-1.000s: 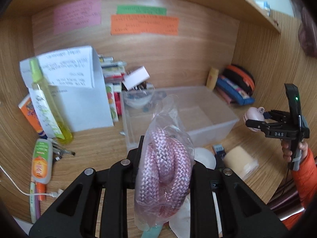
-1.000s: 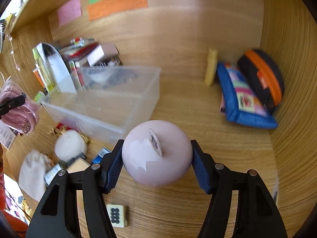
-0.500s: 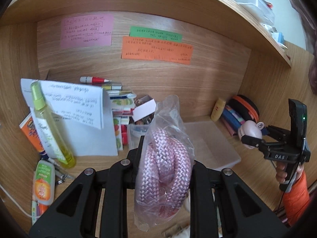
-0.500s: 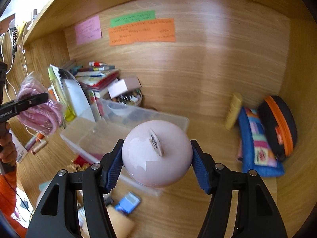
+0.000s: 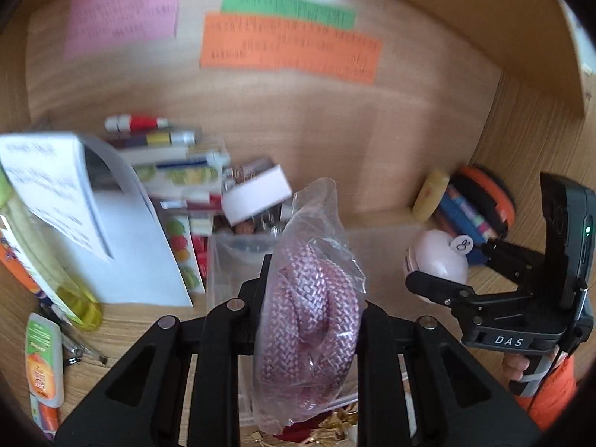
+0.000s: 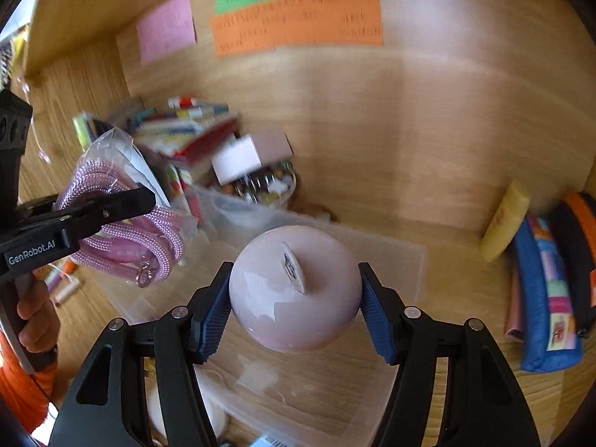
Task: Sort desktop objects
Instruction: 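Carry both items into the clear box and open both tools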
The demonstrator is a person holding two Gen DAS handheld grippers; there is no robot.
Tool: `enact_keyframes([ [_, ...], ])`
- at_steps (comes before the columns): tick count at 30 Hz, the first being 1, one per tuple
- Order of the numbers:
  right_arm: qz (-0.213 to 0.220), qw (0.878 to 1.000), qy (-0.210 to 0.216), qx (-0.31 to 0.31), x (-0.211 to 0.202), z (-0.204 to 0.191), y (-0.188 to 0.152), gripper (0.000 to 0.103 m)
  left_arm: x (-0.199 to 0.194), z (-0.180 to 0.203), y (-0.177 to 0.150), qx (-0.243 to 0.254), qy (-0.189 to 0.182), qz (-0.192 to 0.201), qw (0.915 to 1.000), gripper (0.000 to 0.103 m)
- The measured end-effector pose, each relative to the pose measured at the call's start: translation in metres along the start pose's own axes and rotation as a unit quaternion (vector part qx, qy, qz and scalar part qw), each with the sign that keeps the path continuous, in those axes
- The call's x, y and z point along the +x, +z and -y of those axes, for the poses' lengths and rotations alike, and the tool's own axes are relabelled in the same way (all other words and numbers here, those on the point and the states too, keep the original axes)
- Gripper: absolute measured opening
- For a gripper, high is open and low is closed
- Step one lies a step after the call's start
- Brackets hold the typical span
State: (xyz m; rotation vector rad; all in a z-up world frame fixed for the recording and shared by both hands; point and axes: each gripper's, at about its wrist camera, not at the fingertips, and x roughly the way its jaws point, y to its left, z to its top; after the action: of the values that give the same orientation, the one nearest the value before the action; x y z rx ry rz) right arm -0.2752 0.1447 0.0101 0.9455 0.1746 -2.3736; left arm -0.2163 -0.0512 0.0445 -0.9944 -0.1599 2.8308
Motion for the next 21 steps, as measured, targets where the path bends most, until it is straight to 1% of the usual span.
enact_keyframes([
  [4,-0.02,1.0,0.006,0.009,0.014,0.007,-0.008,0.06,0.022,-0.005,-0.007,-0.003,-0.014,-0.038,0.9992,0.02],
  [6,-0.03,1.0,0.007,0.005,0.019,0.008,-0.012,0.06,0.03,-0.006,-0.011,-0.003,-0.011,-0.05,0.9987,0.02],
  [9,-0.037,0.999,-0.011,0.007,0.025,0.008,-0.018,0.06,0.04,-0.006,-0.019,0.001,-0.006,-0.07,0.9976,0.02],
  [13,-0.044,0.999,-0.009,0.001,0.03,0.007,-0.022,0.06,0.04,-0.007,-0.021,-0.005,0.001,-0.068,0.9977,0.021],
  [18,-0.046,0.998,-0.034,-0.025,0.032,-0.002,-0.03,0.06,0.04,-0.01,-0.022,-0.007,0.011,-0.069,0.9975,0.022],
  [21,-0.05,0.998,-0.03,-0.025,0.034,-0.003,-0.033,0.06,0.041,-0.01,-0.021,-0.007,0.013,-0.072,0.9973,0.025],
])
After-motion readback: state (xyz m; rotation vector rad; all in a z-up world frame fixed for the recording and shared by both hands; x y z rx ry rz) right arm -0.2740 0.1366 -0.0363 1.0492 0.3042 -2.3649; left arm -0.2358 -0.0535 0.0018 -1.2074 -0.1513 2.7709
